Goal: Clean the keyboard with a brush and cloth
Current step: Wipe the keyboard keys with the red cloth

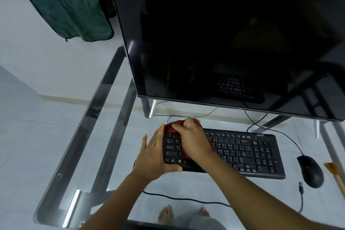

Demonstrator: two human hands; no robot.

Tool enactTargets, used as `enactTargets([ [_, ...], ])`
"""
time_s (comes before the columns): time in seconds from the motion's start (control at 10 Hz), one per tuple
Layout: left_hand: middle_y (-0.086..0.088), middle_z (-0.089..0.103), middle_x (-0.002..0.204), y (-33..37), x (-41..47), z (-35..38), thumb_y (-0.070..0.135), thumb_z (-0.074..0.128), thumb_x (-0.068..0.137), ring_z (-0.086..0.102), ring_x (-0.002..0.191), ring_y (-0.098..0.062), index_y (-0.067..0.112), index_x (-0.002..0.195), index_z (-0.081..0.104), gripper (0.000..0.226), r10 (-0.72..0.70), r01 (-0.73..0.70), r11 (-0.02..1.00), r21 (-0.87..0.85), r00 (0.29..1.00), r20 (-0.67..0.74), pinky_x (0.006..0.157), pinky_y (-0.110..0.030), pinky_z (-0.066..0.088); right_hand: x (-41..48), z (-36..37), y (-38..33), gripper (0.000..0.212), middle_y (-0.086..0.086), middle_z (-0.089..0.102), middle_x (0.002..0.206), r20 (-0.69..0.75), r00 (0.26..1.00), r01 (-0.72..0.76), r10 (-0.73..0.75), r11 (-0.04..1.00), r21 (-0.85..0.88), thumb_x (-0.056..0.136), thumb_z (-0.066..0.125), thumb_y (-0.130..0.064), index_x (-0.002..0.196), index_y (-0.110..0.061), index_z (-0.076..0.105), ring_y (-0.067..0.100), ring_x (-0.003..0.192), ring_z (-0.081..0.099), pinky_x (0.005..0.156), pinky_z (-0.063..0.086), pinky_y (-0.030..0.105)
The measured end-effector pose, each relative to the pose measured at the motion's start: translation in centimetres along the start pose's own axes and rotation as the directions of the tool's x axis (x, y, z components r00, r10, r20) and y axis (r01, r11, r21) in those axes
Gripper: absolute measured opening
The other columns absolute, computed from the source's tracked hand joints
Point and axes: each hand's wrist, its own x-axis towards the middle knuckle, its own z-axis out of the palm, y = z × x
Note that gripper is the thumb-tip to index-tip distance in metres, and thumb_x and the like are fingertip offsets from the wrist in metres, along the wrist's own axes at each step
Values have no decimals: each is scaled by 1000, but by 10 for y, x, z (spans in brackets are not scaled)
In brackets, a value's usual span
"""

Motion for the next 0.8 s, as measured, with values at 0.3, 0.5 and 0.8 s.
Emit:
enactTargets([
  [0.3,6,-5,162,0,2,-5,90,51,59,-4,148,-12,19,152,-13,133,-5,1,997,74,998,57,120,-49,-1,-9,-25,28,40,4,51,112,-59,995,-91,80,972,-218,99,48,-12,138,-21,53,21,97,56,86,50,31],
  [0.5,6,-13,160,-3,9,-8,86,59,55,-17,146,-10,19,148,-23,141,69,-89,987,132,987,145,119,-46,-6,-38,-16,9,48,2,51,104,89,996,15,6,973,-230,93,56,-3,136,-23,54,21,87,58,79,52,32],
  [0.8,1,5,162,-12,8,-13,79,70,51,-1,148,-13,16,151,-16,146,107,-125,987,102,980,169,118,-44,-5,-71,-32,14,24,-10,42,77,440,846,430,-303,874,-225,91,60,-48,80,-30,48,9,73,44,58,40,26],
])
